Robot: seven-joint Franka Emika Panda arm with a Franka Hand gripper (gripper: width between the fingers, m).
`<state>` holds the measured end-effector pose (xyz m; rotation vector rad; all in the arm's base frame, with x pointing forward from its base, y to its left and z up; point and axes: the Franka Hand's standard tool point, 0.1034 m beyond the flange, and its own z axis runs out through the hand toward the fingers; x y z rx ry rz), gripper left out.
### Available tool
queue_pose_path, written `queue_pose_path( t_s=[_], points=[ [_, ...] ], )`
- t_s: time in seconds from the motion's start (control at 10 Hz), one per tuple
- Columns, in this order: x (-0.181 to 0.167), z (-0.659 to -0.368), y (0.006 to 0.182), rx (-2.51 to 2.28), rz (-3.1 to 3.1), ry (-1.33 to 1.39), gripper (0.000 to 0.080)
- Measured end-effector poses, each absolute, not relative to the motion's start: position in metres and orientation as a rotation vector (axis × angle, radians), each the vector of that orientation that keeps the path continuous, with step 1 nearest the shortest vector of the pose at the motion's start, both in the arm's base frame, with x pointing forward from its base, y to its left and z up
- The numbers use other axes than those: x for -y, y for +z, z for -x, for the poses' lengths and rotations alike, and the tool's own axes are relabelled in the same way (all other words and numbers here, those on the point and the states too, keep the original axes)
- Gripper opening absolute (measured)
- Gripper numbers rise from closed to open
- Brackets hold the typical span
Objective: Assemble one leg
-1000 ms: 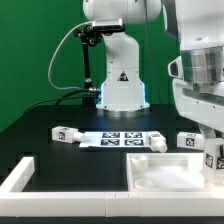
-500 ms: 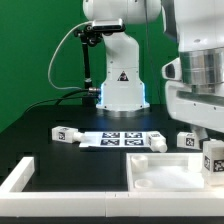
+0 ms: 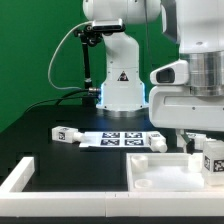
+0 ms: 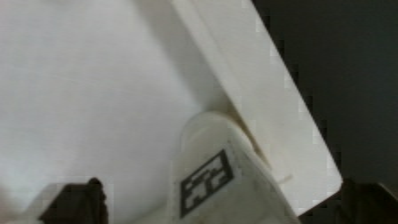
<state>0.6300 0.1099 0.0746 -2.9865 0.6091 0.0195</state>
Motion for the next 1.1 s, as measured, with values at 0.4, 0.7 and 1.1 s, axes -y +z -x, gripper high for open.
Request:
queue_pose_path(
  t_s=[0.4,0.7,1.1],
  points=[
    [-0.1127,-0.6393,0.0783,-0.330,3.057,-0.089,0.0523],
    [-0.1117,-0.6395,0.0780,-0.593,3.014,-0.081,0.0286],
    [-0.1138,-0.6373,0.0767,-1.352,2.760,-0.038,0.0286]
  ],
)
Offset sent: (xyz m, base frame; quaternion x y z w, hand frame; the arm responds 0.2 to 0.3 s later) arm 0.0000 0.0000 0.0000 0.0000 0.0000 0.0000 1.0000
